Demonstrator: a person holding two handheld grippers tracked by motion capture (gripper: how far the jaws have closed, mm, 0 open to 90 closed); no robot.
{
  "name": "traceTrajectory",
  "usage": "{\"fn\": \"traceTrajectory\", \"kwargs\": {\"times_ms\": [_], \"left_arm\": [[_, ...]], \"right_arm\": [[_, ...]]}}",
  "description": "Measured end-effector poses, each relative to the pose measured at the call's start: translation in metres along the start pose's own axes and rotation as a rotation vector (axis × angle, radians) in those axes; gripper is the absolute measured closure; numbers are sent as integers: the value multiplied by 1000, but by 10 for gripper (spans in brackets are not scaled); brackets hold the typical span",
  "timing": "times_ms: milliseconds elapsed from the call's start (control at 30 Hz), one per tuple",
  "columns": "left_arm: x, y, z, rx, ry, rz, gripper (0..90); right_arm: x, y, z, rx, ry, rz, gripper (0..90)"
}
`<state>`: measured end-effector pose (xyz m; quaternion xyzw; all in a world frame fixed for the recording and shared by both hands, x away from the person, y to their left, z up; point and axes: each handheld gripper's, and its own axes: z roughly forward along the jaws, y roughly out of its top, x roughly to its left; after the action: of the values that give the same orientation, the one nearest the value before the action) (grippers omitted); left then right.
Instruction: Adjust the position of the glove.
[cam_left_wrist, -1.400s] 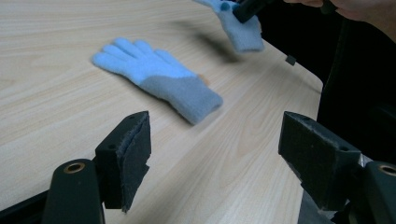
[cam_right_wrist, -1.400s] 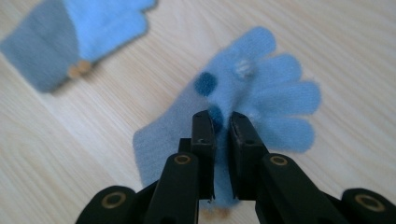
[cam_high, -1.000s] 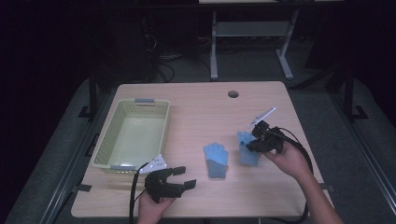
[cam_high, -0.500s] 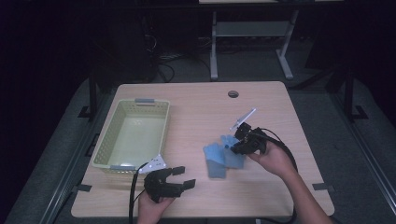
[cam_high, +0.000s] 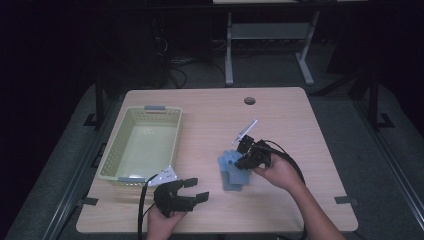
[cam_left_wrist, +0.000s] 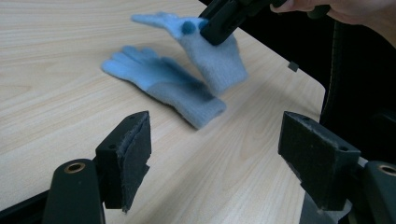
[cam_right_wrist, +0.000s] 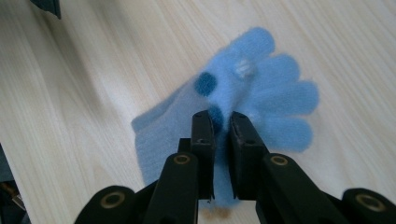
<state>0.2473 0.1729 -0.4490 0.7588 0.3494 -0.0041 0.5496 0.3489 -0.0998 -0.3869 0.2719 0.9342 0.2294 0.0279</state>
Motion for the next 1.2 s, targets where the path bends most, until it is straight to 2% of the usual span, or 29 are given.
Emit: {"fn": "traceTrajectory", "kwargs": {"times_ms": [233,400,700,800,900,1000,1033,1100,1200], "left_arm": [[0,0,-1,0,4,5,253],[1,0,-1,0,4,-8,253],[1,0,-1,-3,3,-8,253],[1,0,-1,-8,1,-13,253],[1,-1,-1,-7,0,-13,253],[1,-1,-1,1,2,-12,253],[1,-1,-1,1,3,-13,253],[0,-1,0,-8,1,-16,253],[0,-1,0,8,3,-4,253]], "right_arm": [[4,6,12,9,19,-6,813],[5,9,20,28,32,-9,812],[0,8,33,59,30,21,796],[-3,6,37,44,35,36,767],[-3,5,39,54,27,45,699],[-4,5,36,34,22,56,659],[-6,6,31,-5,21,75,646],[-4,8,29,-23,21,83,687],[0,9,34,-23,13,64,757]]}}
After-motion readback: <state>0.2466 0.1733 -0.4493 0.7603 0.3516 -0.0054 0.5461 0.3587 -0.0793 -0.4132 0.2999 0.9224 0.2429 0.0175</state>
